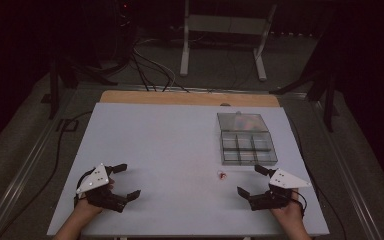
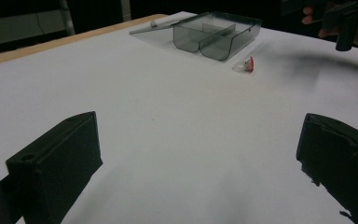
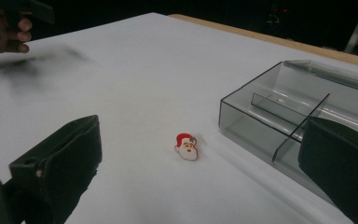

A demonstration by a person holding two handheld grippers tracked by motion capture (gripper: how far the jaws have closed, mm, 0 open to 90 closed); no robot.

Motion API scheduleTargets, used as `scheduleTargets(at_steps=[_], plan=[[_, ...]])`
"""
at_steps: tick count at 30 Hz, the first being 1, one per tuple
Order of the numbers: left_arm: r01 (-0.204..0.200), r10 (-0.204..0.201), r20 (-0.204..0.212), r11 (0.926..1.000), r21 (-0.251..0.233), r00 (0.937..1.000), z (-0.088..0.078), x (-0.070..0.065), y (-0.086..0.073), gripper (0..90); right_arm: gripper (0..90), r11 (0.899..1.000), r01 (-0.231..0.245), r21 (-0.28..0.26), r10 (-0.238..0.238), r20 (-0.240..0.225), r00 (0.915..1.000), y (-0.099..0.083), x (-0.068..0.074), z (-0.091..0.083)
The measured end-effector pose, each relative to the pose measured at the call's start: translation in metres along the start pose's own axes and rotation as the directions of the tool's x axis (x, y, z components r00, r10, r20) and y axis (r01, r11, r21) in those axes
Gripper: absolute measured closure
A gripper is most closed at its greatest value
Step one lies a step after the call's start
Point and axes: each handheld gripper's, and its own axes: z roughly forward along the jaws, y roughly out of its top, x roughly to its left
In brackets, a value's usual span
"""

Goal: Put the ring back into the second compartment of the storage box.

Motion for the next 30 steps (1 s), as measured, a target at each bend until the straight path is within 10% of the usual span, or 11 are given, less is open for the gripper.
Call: scheduleTargets(at_steps=[30], plan=[[0.002,-0.002,0.001,1.0,-0.001,1.0,0.0,-0.001,0.0,0.9,0.0,0.999,-0.041,-0.012,0.041,0.035,0.9985,0.032,0.008,0.013]])
